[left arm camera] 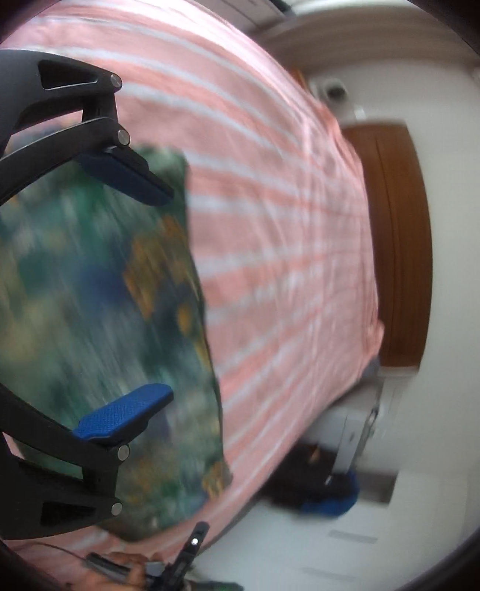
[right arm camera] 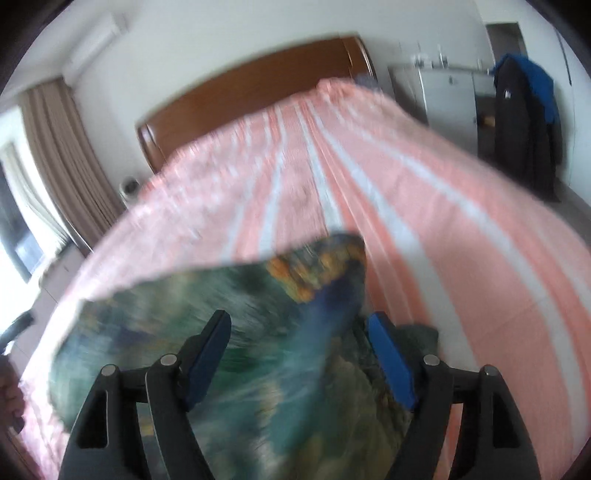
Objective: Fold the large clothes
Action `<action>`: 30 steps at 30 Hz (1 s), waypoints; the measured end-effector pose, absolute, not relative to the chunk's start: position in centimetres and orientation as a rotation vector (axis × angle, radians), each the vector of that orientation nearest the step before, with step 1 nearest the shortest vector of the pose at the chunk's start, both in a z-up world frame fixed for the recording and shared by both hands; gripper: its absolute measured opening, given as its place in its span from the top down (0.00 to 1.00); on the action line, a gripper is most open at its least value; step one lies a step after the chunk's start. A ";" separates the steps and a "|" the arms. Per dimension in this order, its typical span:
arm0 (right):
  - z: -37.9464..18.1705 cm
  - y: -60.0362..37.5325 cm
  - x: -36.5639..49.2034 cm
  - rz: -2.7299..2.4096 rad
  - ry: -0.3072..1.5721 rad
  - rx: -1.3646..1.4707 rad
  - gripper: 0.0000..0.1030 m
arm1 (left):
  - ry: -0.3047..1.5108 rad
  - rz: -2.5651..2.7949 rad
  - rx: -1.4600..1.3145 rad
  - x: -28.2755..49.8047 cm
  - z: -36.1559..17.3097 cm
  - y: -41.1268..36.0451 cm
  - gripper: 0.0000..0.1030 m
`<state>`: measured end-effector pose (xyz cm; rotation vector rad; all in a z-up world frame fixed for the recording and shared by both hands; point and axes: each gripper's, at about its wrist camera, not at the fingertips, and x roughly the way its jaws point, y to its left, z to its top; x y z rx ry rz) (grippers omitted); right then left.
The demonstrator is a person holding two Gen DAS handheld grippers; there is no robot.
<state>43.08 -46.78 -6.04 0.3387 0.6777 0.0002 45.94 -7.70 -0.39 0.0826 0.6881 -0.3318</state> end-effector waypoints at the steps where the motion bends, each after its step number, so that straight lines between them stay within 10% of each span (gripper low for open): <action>1: -5.0 -46.7 41.9 0.015 0.648 0.355 0.20 | 0.695 -0.341 0.105 46.7 -0.6 -9.9 0.05; 10: -7.4 -44.5 27.4 0.122 0.575 0.429 0.15 | 0.823 -0.317 0.402 42.1 -12.4 -17.1 0.16; 30: -14.8 -44.1 22.5 0.046 0.668 0.510 0.15 | 0.729 -0.250 0.442 32.6 -5.8 -18.6 0.05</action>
